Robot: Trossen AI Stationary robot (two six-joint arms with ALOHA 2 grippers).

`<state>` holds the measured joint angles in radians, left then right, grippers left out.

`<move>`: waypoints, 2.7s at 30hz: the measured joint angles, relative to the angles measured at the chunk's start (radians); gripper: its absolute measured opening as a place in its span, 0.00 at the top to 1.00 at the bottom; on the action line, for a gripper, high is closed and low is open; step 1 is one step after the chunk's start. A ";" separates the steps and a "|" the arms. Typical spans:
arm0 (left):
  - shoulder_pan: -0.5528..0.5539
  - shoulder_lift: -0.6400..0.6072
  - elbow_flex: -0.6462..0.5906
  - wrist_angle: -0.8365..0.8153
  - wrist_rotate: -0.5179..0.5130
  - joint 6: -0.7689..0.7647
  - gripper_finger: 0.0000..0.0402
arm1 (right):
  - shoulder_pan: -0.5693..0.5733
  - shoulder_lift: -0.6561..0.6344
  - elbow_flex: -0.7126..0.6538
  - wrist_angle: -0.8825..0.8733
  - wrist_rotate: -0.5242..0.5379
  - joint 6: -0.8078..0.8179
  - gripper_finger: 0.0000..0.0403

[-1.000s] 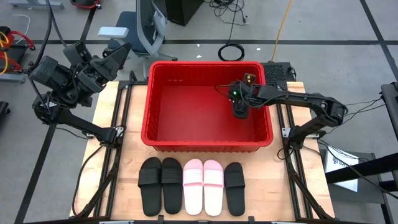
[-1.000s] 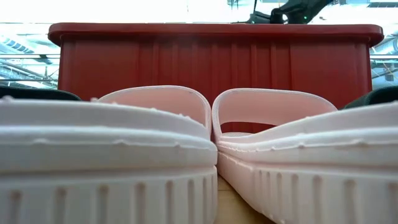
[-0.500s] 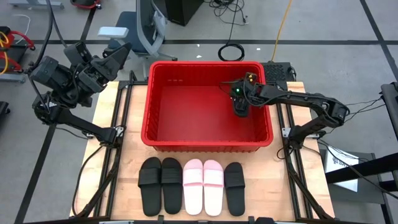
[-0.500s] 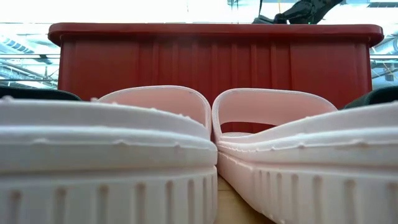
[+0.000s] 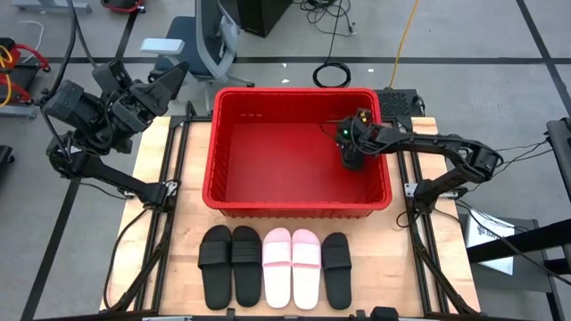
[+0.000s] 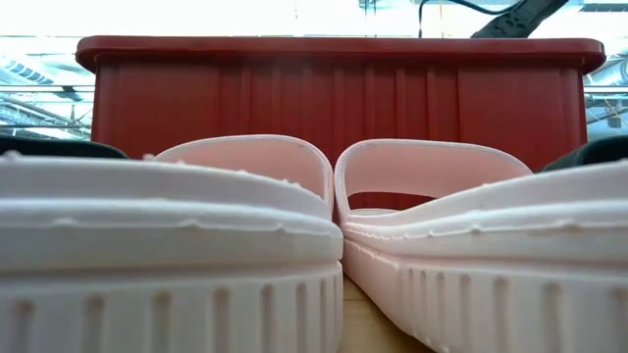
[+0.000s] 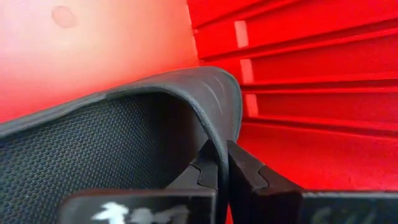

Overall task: Pick and place slides into bin
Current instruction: Put the black slide into the red bin

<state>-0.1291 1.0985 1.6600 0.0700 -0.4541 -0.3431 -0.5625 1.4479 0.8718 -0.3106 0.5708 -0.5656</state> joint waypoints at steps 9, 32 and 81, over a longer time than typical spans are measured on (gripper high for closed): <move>0.000 0.000 0.000 0.001 -0.004 -0.003 0.43 | -0.015 0.011 -0.058 0.067 -0.048 -0.002 0.99; 0.000 0.001 0.000 0.005 -0.019 -0.014 0.43 | -0.079 0.011 -0.069 0.138 -0.095 -0.137 0.93; 0.000 0.001 0.000 0.008 0.043 -0.036 0.43 | 0.027 -0.022 -0.063 -0.019 0.003 0.141 0.55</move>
<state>-0.1295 1.0996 1.6600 0.0776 -0.4109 -0.3786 -0.5359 1.4260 0.8085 -0.3292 0.5735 -0.4246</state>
